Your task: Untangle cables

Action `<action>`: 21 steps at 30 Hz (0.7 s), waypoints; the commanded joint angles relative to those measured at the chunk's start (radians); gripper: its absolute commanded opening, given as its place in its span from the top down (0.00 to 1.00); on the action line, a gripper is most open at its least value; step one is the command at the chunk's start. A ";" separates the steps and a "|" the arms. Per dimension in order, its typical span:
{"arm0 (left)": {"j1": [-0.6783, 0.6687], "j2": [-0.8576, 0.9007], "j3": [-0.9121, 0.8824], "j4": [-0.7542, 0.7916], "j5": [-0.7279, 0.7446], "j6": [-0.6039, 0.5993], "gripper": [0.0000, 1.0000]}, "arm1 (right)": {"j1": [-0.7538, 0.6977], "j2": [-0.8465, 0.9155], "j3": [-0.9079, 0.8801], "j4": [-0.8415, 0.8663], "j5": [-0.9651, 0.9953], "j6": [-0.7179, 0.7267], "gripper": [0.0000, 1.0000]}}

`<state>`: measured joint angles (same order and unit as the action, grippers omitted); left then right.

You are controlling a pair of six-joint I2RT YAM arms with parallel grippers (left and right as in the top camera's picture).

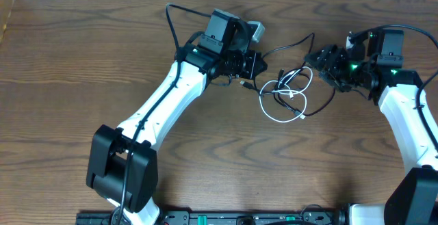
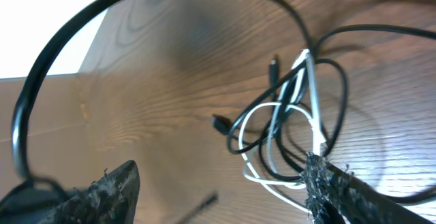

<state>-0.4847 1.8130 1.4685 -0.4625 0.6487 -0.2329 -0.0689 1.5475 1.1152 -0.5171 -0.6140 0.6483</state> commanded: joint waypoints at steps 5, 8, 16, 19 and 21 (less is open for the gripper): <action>-0.001 0.048 0.008 -0.053 0.012 -0.091 0.93 | 0.044 -0.004 -0.007 -0.109 0.225 -0.040 0.28; 0.018 0.050 0.008 -0.045 0.012 -0.117 0.93 | 0.062 -0.004 -0.035 -0.122 0.306 -0.040 0.32; 0.079 0.050 0.008 -0.042 0.011 -0.124 0.92 | 0.109 0.044 -0.117 0.019 0.350 -0.031 0.68; 0.096 0.050 0.008 -0.044 -0.034 -0.124 0.93 | 0.129 0.099 -0.117 0.060 0.349 -0.017 0.76; 0.105 0.050 0.008 -0.050 -0.076 -0.124 0.93 | 0.143 0.142 -0.117 0.087 0.349 -0.016 0.80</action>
<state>-0.3965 1.8553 1.4685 -0.5056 0.6395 -0.3454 0.0479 1.6203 1.0111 -0.4545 -0.2825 0.6254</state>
